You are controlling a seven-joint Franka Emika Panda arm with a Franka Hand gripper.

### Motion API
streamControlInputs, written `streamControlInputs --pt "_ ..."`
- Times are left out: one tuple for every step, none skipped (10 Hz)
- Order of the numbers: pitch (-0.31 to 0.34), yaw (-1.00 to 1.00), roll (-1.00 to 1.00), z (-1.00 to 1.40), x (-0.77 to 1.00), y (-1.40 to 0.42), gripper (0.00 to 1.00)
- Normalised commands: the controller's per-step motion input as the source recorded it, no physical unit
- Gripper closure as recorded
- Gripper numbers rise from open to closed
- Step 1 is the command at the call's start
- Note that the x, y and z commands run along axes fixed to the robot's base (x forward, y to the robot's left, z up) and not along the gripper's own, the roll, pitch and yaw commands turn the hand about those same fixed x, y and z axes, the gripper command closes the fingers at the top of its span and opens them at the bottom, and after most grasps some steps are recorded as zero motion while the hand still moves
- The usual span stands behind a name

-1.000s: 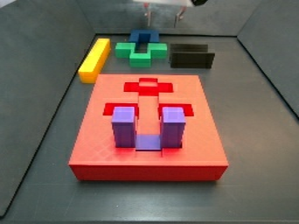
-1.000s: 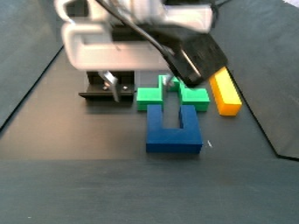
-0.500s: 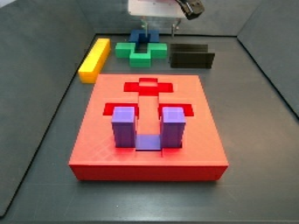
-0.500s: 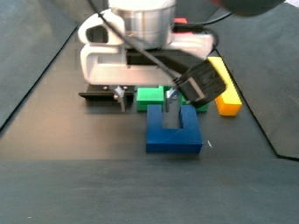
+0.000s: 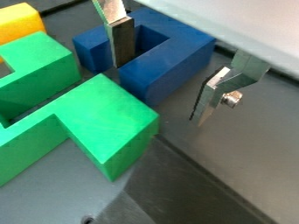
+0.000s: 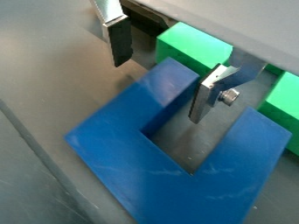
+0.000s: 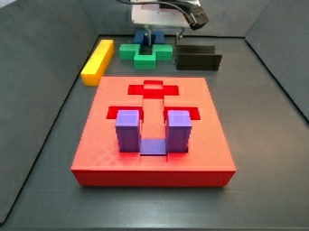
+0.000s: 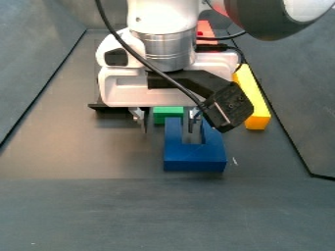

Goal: Pick up the blue object. Move up. Place the blue object on the fixture. Regrasp the blue object. Move to above the board. Insert the blue object.
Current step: Pick up the blue object.

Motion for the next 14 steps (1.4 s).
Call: streamControlInputs --pt "-0.060 0.01 0.06 -0.02 -0.13 -0.15 0.00" --pt "-0.019 0.00 0.02 0.00 0.00 -0.09 0.00" --pt "0.000 0.00 0.00 0.00 0.00 0.00 0.00" --pt "0.000 0.00 0.00 0.00 0.00 0.00 1.00" --pt "0.000 0.00 0.00 0.00 0.00 0.00 1.00" --pt "0.000 0.00 0.00 0.00 0.00 0.00 1.00" --pt "0.000 0.00 0.00 0.00 0.00 0.00 1.00" --pt "0.000 0.00 0.00 0.00 0.00 0.00 1.00" --pt "0.000 0.00 0.00 0.00 0.00 0.00 1.00" --pt "0.000 0.00 0.00 0.00 0.00 0.00 1.00" --pt "0.000 0.00 0.00 0.00 0.00 0.00 1.00" --pt "0.000 0.00 0.00 0.00 0.00 0.00 1.00" --pt "0.000 0.00 0.00 0.00 0.00 0.00 1.00" --pt "0.000 0.00 0.00 0.00 0.00 0.00 1.00"
